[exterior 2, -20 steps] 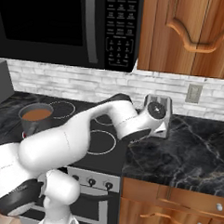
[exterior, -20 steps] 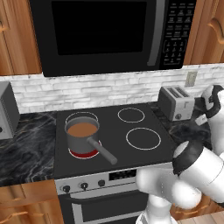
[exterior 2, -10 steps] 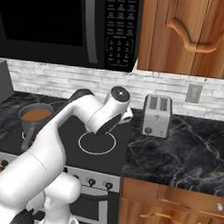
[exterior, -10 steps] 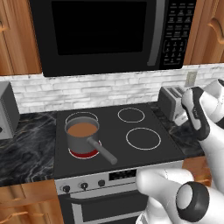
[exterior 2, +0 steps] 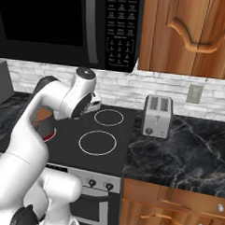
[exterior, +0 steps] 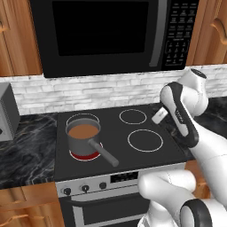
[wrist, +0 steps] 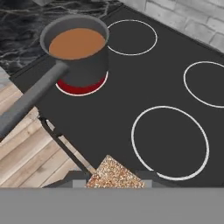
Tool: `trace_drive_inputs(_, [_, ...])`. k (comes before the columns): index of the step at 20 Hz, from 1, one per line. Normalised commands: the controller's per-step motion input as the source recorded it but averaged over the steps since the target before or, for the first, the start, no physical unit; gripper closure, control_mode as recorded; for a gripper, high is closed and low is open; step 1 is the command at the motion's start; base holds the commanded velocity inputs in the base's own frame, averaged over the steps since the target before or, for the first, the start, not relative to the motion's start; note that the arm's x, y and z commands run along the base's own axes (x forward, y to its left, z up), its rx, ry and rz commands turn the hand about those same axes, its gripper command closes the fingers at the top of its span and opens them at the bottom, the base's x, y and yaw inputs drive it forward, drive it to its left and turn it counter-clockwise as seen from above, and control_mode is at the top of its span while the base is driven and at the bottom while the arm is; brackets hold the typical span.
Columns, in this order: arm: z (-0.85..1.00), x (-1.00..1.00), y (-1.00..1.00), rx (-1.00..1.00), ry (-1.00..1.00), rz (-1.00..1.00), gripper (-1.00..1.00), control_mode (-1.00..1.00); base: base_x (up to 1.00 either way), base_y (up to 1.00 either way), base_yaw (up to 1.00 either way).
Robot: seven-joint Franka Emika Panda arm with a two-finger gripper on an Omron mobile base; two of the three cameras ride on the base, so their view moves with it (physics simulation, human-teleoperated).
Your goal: Pick up the sugar cube(s) and place them in the saucepan with hot chocolate.
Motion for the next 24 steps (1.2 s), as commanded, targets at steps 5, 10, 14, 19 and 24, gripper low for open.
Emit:
trace_drive_inputs(5, [0.5,0.0,1.0,0.0,0.13,0.06,1.0,-1.0,0.0,0.0,0.0])
trace_drive_inputs(10, [0.11,0.0,0.97,0.0,0.05,0.0,1.0,-1.0,0.0,0.0,0.0])
trace_drive_inputs(14, [-0.21,0.0,0.78,0.0,-0.07,0.0,1.0,-1.0,0.0,0.0,0.0])
trace_drive_inputs(19, [-0.03,0.11,0.63,0.0,-0.08,-0.01,1.0,-1.0,0.0,0.0,0.0])
trace_drive_inputs(24, [-0.06,0.19,0.44,-0.06,-0.03,-0.06,1.0,-1.0,0.0,0.0,0.0])
